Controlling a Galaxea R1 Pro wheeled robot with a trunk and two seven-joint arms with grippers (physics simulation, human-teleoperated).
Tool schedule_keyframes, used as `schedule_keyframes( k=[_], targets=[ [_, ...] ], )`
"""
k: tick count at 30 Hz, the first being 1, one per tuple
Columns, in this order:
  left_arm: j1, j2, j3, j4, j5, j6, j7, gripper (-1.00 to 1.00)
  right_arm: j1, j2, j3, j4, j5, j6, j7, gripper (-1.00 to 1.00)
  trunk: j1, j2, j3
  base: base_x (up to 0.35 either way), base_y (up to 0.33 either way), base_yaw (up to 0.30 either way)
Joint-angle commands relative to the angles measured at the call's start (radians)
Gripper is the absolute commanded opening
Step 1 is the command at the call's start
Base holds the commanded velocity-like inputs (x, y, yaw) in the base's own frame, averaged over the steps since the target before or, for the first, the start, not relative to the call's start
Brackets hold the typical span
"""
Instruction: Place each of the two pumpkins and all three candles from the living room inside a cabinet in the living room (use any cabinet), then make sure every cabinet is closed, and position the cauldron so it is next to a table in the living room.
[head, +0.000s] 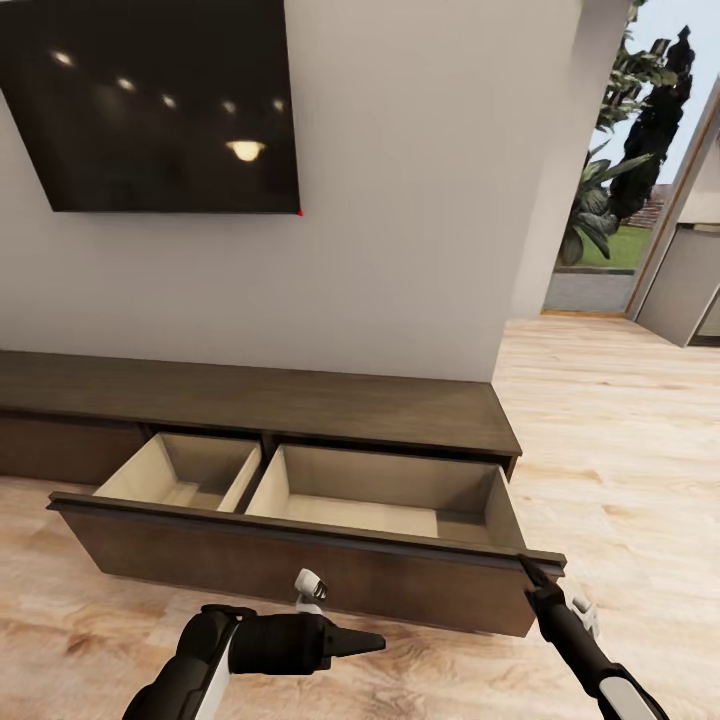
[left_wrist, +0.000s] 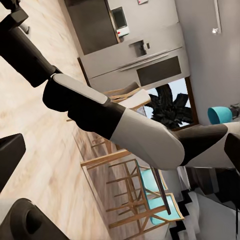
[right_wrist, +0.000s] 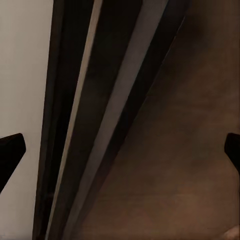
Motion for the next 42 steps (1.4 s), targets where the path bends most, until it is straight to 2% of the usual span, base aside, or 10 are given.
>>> schedule_keyframes(
  k=[1, 6, 14, 25, 29, 34, 37, 42],
  targets=[
    [0.000, 0.000, -0.001, 0.000, 0.002, 0.011, -0.002, 1.00, -0.001, 0.000, -0.002, 0.000, -0.009, 0.010, 0.002, 1.00, 0.000, 0.000, -0.001, 0.000, 0.000, 0.000],
    [0.000, 0.000, -0.001, 0.000, 0.002, 0.011, -0.002, 1.00, -0.001, 0.000, -0.002, 0.000, -0.009, 0.010, 0.001, 1.00, 0.000, 0.000, -0.001, -0.044, 0.000, 0.000],
    [0.000, 0.000, -0.001, 0.000, 0.002, 0.011, -0.003, 1.00, -0.001, 0.000, -0.002, 0.000, -0.009, 0.014, 0.000, 1.00, 0.000, 0.000, -0.001, -0.255, 0.000, 0.000],
    [0.000, 0.000, 0.001, 0.000, 0.002, 0.011, -0.004, 1.00, -0.001, -0.001, 0.009, 0.000, 0.002, 0.129, 0.000, 1.00, 0.000, 0.000, -0.001, -0.202, 0.000, 0.000],
    [0.000, 0.001, 0.033, -0.004, 0.020, 0.013, -0.006, 1.00, -0.001, -0.005, 0.011, 0.001, 0.001, 0.196, -0.006, 1.00, 0.000, 0.000, -0.001, -0.012, 0.000, 0.000],
    [0.000, 0.000, 0.040, -0.017, 0.026, 0.018, -0.005, 1.00, -0.001, -0.007, 0.011, 0.004, -0.002, 0.225, -0.010, 1.00, 0.000, 0.000, -0.001, -0.001, 0.000, 0.000],
    [0.000, 0.000, 0.038, -0.036, 0.030, 0.022, -0.005, 1.00, -0.001, -0.007, 0.010, 0.005, -0.003, 0.269, -0.011, 1.00, -0.002, 0.000, 0.011, 0.000, 0.000, 0.000],
    [0.000, 0.000, 0.036, -0.041, 0.031, 0.024, -0.005, 1.00, -0.001, -0.008, 0.010, 0.007, -0.004, 0.289, -0.022, 1.00, -0.004, 0.002, 0.030, 0.000, 0.000, 0.000]
  ],
)
